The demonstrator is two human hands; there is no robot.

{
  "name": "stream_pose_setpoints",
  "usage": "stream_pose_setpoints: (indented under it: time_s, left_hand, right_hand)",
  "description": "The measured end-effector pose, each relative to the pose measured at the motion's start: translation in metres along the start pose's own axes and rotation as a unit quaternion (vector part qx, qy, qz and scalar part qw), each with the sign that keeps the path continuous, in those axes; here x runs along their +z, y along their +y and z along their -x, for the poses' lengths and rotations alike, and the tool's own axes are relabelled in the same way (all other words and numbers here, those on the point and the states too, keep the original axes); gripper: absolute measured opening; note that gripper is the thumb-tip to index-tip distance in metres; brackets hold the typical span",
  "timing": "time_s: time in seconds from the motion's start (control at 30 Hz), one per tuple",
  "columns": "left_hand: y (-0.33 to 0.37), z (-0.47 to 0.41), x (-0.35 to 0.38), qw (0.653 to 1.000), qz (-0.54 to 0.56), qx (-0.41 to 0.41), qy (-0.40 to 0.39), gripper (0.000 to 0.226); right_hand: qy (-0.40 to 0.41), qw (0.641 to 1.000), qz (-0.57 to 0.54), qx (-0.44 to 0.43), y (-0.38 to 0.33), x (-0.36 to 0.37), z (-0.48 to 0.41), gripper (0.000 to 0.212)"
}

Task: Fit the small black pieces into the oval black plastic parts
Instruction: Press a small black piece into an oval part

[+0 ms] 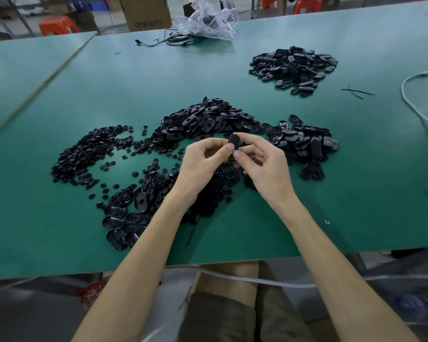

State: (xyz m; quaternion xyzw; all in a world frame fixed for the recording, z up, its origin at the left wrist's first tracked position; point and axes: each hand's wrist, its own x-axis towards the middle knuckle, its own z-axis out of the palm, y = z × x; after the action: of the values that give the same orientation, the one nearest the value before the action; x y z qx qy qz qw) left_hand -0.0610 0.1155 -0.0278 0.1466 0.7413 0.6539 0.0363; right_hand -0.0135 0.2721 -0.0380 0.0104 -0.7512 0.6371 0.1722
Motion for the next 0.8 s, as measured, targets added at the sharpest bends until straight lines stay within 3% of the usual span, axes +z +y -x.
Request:
stream_pose_setpoints:
  time_s: [0.33,0.8]
  left_hand:
    - [0.0046,0.0049,0.0039,0.999,-0.024,0.033,-0.017,0.016]
    - [0.0021,0.0040,-0.0023,0.999,0.046,0.021,-0.006,0.019]
  right_hand:
    - [0.059,0.997,0.039,0.002,-0.0058,0.0016,0.0032,0.008]
    - [0.047,0.999,0.010,0.020,-0.0031,0.0027,0.0026,0.017]
